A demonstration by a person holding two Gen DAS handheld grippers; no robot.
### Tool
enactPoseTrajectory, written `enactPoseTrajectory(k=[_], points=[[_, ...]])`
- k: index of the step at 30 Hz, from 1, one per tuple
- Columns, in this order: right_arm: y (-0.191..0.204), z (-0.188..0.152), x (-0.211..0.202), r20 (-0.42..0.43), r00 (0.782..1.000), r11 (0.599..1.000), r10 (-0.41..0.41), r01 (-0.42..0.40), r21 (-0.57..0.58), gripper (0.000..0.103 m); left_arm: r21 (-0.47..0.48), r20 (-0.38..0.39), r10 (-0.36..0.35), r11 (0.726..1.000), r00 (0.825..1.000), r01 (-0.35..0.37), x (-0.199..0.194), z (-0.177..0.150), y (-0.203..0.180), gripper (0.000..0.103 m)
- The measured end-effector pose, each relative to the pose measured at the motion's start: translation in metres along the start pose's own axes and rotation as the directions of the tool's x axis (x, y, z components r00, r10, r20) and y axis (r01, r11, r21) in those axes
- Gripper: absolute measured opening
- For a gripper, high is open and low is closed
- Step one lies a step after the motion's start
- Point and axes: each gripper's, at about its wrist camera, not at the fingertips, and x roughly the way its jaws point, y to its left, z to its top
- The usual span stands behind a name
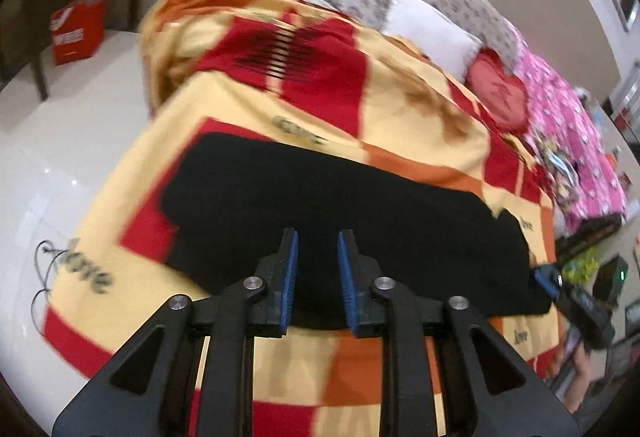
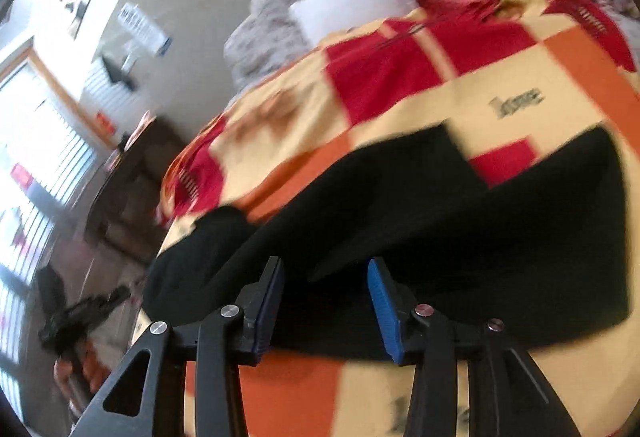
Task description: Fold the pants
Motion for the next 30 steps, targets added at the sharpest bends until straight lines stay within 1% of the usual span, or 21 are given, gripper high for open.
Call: enactPoseTrajectory(k=[2,3,4,6,8,9,11,13,14,15,16,18,20,21,22,24,25,26,30], points=[[-0.012,0.018,-0.003,0.043,0.996,0.997,-0.082,0.082,-0.007,0.042,0.026,-0.029,-0.032,0.999,0.999,0.033,0.010,-0.001,-0.018,0.028],[-0.015,0.024,-0.003,0.053,0.993,0.994,-0.106,0.107,-0.014,0.043,0.037,-0.046,-0.048,0.998,0.998,0.050,0.017,0.000,-0.027,0.028],[-0.020,0.033,0.001,0.052,0.988,0.989,-0.146,0.148,-0.027,0.045,0.045,-0.062,-0.063,0.997,0.996,0.066,0.024,-0.001,-0.035,0.028],[-0.030,0.045,0.012,0.008,0.974,0.973,-0.224,0.225,-0.057,0.045,0.062,-0.090,-0.077,0.995,0.993,0.082,0.038,0.001,-0.051,0.028],[-0.033,0.058,0.027,-0.029,0.970,0.966,-0.243,0.240,-0.098,0.045,0.088,-0.118,-0.087,0.991,0.989,0.098,0.051,0.000,-0.067,0.028],[-0.035,0.058,0.030,-0.043,0.968,0.964,-0.247,0.240,-0.117,0.045,0.098,-0.127,-0.090,0.990,0.988,0.103,0.056,0.000,-0.073,0.028],[-0.042,0.056,0.046,-0.116,0.959,0.958,-0.258,0.239,-0.156,0.045,0.104,-0.149,-0.090,0.989,0.985,0.106,0.065,-0.001,-0.079,0.028],[-0.046,0.047,0.058,-0.154,0.965,0.970,-0.213,0.189,-0.153,0.044,0.100,-0.180,-0.092,0.989,0.979,0.111,0.075,-0.004,-0.082,0.028],[-0.042,0.047,0.058,-0.112,0.969,0.963,-0.222,0.200,-0.181,0.039,0.095,-0.189,-0.091,0.989,0.978,0.110,0.078,-0.005,-0.082,0.028],[-0.038,0.044,0.058,-0.085,0.967,0.952,-0.241,0.219,-0.215,0.022,0.091,-0.190,-0.089,0.990,0.978,0.108,0.080,-0.005,-0.081,0.028],[-0.035,0.043,0.058,-0.076,0.965,0.946,-0.251,0.228,-0.231,0.013,0.086,-0.190,-0.091,0.990,0.978,0.109,0.081,-0.005,-0.080,0.028],[-0.029,0.044,0.054,-0.040,0.974,0.949,-0.222,0.207,-0.237,0.011,0.075,-0.191,-0.097,0.991,0.977,0.113,0.080,-0.004,-0.078,0.028],[-0.016,0.048,0.050,-0.010,0.974,0.941,-0.228,0.217,-0.260,0.010,0.070,-0.190,-0.093,0.992,0.977,0.108,0.079,-0.002,-0.078,0.028],[-0.008,0.051,0.043,0.013,0.977,0.942,-0.214,0.210,-0.263,0.010,0.072,-0.188,-0.087,0.992,0.978,0.102,0.077,-0.002,-0.077,0.028],[-0.001,0.055,0.033,0.040,0.981,0.946,-0.189,0.193,-0.262,0.010,0.075,-0.183,-0.081,0.993,0.980,0.096,0.075,-0.001,-0.076,0.028],[0.014,0.059,0.000,0.106,0.983,0.950,-0.149,0.172,-0.261,0.010,0.073,-0.172,-0.083,0.993,0.982,0.097,0.070,0.001,-0.075,0.028],[0.023,0.060,-0.024,0.150,0.980,0.950,-0.128,0.165,-0.266,0.010,0.070,-0.168,-0.085,0.993,0.982,0.098,0.068,0.001,-0.074,0.028],[0.030,0.060,-0.038,0.179,0.976,0.947,-0.121,0.167,-0.273,0.010,0.066,-0.164,-0.087,0.993,0.983,0.099,0.066,0.002,-0.073,0.028],[0.053,0.054,-0.100,0.275,0.957,0.939,-0.090,0.174,-0.296,0.010,0.050,-0.158,-0.093,0.994,0.983,0.102,0.062,0.005,-0.070,0.028]])
